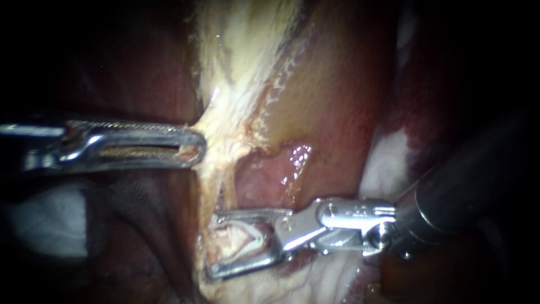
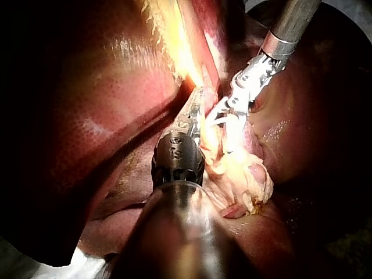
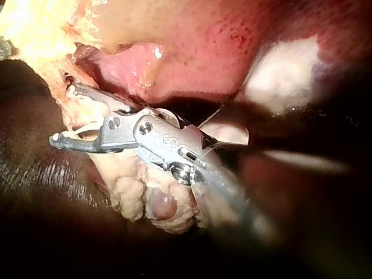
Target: Clipping first clip left tube
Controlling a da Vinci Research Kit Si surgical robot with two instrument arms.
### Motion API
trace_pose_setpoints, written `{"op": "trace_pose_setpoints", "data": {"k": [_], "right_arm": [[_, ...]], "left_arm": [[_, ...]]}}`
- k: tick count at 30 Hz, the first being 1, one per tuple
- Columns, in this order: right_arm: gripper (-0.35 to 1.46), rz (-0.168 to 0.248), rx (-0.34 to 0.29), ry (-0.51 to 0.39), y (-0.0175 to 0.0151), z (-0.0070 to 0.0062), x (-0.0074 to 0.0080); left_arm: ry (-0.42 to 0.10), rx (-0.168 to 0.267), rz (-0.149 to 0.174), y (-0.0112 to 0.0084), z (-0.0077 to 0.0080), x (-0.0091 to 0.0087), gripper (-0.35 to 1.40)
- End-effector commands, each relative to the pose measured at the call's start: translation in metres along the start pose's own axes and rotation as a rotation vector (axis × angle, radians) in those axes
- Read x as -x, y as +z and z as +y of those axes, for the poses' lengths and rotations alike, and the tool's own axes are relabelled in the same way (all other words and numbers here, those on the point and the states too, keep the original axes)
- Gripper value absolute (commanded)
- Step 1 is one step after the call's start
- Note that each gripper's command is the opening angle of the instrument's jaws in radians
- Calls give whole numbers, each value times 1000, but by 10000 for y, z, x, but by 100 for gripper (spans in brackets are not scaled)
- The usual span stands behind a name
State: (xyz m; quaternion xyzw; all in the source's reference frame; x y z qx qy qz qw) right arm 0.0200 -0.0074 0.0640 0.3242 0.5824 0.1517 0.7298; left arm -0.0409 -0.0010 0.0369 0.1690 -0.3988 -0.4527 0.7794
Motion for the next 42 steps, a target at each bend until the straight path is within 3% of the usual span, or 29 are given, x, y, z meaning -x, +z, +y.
{"op": "trace_pose_setpoints", "data": {"k": [1, 18, 31, 42], "right_arm": [[60, 0, 0, 1, 1, 0, 0], [60, 1, -8, 3, -6, 3, -3], [60, -5, -137, 4, 3, -27, -10], [58, -6, -193, -4, 18, -20, -12]], "left_arm": [[0, 4, 0, -1, -2, 1, -35], [-3, -1, 4, -6, -12, 4, -35], [-1, -4, 5, -3, -2, 3, -35], [-1, -4, 5, 0, 1, 3, -35]]}}
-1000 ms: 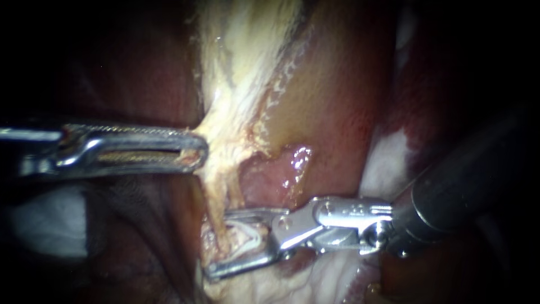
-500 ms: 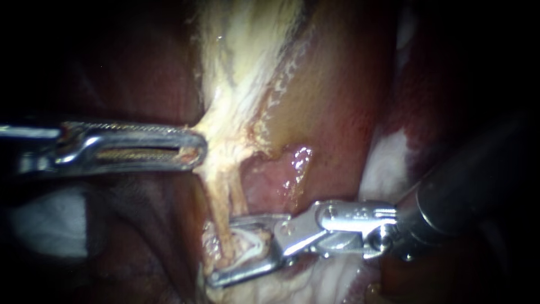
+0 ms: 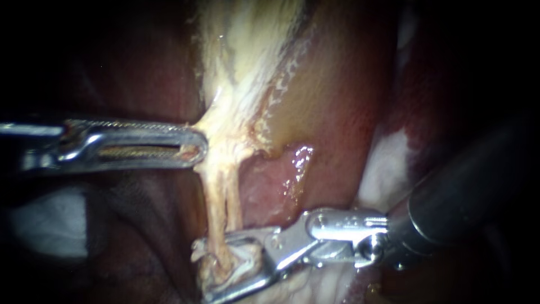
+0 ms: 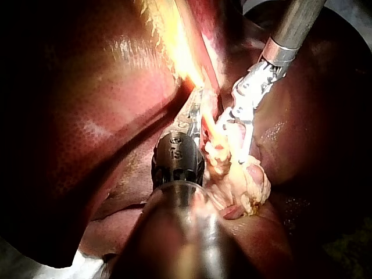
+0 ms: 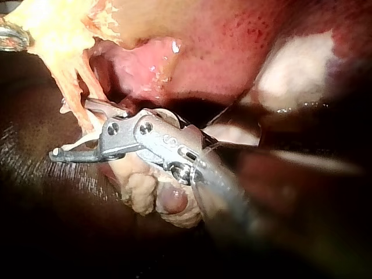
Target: Clipping first clip left tube
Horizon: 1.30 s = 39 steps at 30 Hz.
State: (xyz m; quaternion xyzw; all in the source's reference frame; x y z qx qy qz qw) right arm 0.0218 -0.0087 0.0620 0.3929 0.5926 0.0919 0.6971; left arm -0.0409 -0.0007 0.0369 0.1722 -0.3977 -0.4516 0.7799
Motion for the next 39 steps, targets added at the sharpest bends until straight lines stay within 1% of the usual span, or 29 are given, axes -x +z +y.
{"op": "trace_pose_setpoints", "data": {"k": [1, 7, 12, 14, 17, 20, 21, 22, 23, 26, 39], "right_arm": [[57, 0, 3, 0, 1, 2, 0], [55, 1, 6, 1, 7, 9, -1], [47, 2, 7, 2, 4, 15, 0], [44, 3, 19, 3, 3, 17, 1], [35, 3, 28, 3, 2, 19, 2], [6, 3, 40, 3, 0, 20, 4], [-14, 4, 46, 4, -2, 20, 4], [-26, 4, 58, 4, -4, 21, 4], [-35, 8, 64, 4, -6, 21, 4], [-35, 9, 76, 8, -11, 23, 2], [-35, 9, 76, 8, -12, 24, 3]], "left_arm": [[0, 0, 0, 0, 0, 0, -35], [-1, 1, 0, 1, -1, 1, -35], [-1, 1, 0, 2, -1, 1, -35], [-1, 1, -1, 1, -1, 1, -35], [-1, 1, -1, 1, -1, 1, -35], [-1, 1, 0, 1, -1, 0, -35], [-1, 1, 0, 1, -1, 0, -35], [-1, 1, 0, 1, -1, 0, -35], [-1, 1, 0, 1, -1, 0, -35], [0, 1, 0, 1, -1, 0, -35], [0, 1, 0, 1, -1, 0, -35]]}}
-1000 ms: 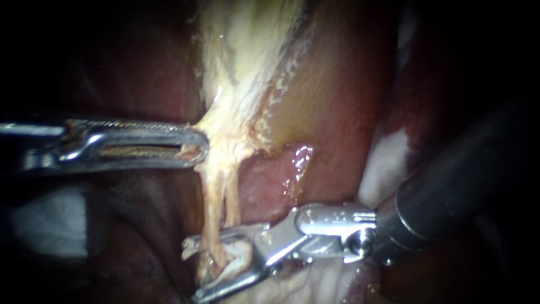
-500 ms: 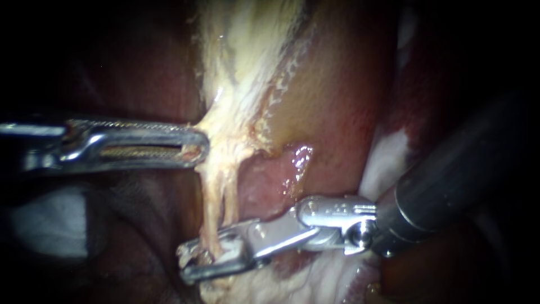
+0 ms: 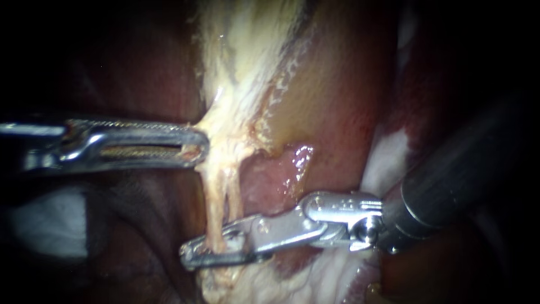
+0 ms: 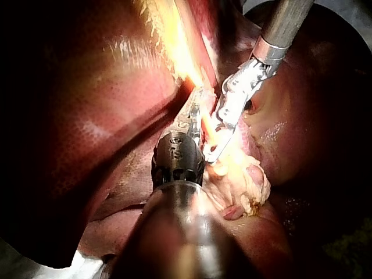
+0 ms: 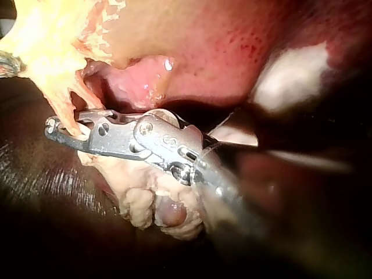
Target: Clipping first clip left tube
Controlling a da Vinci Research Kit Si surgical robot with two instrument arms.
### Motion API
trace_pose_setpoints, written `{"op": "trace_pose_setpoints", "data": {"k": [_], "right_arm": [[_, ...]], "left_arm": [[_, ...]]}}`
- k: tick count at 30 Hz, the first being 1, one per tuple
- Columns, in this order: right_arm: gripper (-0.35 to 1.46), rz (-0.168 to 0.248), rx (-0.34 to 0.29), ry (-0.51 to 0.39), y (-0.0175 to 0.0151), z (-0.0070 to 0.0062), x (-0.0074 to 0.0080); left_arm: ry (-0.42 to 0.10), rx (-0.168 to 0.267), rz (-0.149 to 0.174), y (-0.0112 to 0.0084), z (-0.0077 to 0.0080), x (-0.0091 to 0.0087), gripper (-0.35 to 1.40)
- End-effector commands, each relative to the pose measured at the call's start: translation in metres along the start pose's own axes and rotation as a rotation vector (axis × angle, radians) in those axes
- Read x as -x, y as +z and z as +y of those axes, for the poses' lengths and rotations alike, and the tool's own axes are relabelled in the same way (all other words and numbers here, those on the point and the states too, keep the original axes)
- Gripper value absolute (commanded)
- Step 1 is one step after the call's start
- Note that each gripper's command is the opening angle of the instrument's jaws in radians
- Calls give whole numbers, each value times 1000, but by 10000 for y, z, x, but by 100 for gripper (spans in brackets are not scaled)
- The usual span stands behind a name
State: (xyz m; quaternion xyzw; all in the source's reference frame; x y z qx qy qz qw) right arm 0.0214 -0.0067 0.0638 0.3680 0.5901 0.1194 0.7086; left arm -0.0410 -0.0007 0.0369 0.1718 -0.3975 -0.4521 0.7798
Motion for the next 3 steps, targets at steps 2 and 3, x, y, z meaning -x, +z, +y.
{"op": "trace_pose_setpoints", "data": {"k": [2, 3], "right_arm": [[-35, 0, 0, 0, 0, 0, 0], [-35, 0, 0, 0, 0, 0, 1]], "left_arm": [[0, 0, 0, 0, 0, 0, -35], [0, 0, 0, 0, 0, 0, -35]]}}
